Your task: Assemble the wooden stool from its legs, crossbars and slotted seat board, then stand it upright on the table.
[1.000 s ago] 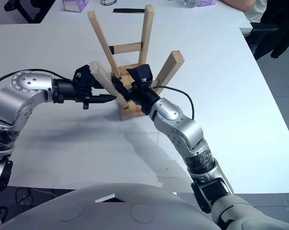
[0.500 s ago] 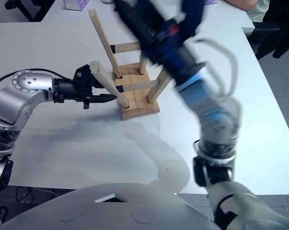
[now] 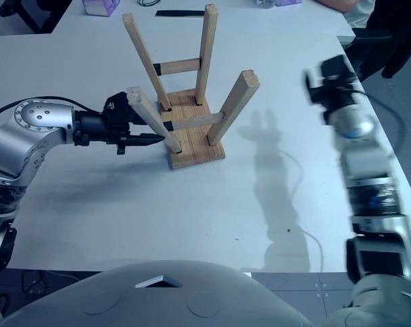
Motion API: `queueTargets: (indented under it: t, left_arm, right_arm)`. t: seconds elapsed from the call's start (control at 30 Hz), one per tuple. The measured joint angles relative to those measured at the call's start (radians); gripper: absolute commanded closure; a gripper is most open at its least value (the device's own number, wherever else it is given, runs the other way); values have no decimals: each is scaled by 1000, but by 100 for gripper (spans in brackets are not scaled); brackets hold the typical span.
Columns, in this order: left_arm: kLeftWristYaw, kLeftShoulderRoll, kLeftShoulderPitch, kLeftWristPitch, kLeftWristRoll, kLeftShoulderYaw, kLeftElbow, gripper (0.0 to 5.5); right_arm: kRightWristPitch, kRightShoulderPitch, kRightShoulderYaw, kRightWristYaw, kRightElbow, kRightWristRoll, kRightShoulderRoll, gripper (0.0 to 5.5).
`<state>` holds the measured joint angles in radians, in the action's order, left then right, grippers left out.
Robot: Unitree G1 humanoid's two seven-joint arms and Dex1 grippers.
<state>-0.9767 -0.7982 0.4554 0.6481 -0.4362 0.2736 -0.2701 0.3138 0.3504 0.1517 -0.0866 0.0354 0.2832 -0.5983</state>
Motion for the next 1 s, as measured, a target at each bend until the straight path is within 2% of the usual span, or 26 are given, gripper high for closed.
queueTargets:
  t: [0.03, 0.07, 0.17, 0.3, 0.4, 0.5, 0.6, 0.67, 0.73, 0.83, 0.87, 0.9, 1.0]
  left_arm:
    - [0, 6, 3, 1, 3, 3, -3, 347]
    - [-6, 1, -7, 2, -4, -6, -1, 347]
    - [-8, -18, -10, 15, -8, -15, -9, 347]
    - [4, -12, -14, 41, -6, -9, -46, 347]
    - [44, 33, -21, 62, 11, 34, -90, 347]
    - [48, 45, -22, 66, 6, 39, -109, 347]
    - [52, 44, -32, 77, 4, 33, -110, 347]
    - [56, 39, -36, 80, 4, 27, -105, 347]
    - [58, 40, -33, 81, 3, 20, -107, 347]
    - [61, 50, -32, 82, 2, 10, -123, 347]
    - [59, 39, -44, 95, -13, -13, -118, 347]
    - [59, 25, -47, 110, -19, -26, -122, 347]
    - [75, 23, -52, 158, -20, -43, -151, 347]
  right_arm:
    - [40, 28, 62, 1, 85, 70, 118, 236]
    - [98, 40, 61, 45, 116, 98, 174, 236]
    - [231, 47, 37, 129, 154, 143, 237, 236]
    - [356, 40, -37, 147, 242, 202, 240, 236]
    - [314, -18, -191, 23, 306, 224, 133, 236]
    - [215, -106, -320, -1, 120, 97, -18, 236]
    - [26, -195, -346, -28, -131, -135, -204, 236]
    - [-26, -206, -303, -49, -112, -221, -238, 236]
    - [3, -193, -205, -78, 24, -227, -169, 236]
    - [148, -98, -36, -69, 237, -41, 130, 236]
    - [235, -72, -40, 8, 262, 13, 236, 236]
    - [302, -59, -46, 70, 265, 45, 290, 236]
    - [452, -28, -93, 187, 284, 110, 385, 236]
